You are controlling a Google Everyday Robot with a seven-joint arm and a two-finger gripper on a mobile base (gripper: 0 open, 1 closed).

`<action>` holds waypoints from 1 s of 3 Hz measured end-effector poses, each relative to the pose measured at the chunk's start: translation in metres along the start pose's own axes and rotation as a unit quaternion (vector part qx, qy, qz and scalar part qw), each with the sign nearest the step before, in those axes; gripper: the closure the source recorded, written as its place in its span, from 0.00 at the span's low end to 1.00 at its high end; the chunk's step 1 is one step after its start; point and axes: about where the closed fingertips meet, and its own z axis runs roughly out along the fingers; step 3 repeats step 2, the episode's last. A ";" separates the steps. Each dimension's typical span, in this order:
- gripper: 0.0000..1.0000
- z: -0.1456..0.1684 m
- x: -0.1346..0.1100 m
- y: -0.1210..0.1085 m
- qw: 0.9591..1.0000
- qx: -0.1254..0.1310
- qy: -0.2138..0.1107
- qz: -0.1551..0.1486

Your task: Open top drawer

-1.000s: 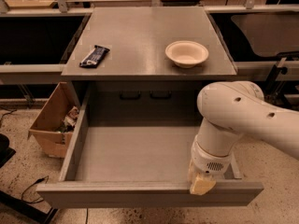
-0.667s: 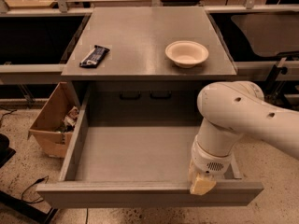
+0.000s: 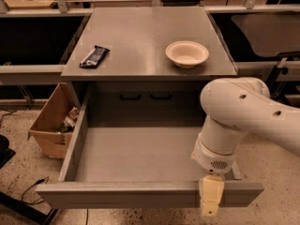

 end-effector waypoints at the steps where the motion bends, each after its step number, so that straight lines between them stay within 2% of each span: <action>1: 0.00 -0.067 0.008 0.011 0.999 0.036 -0.002 -0.011; 2: 0.00 -0.154 0.021 0.025 0.995 0.092 -0.030 -0.028; 3: 0.00 -0.154 0.021 0.025 0.995 0.092 -0.030 -0.028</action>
Offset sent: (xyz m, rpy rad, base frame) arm 0.0079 -0.0713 0.2694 0.1388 -0.3455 0.0524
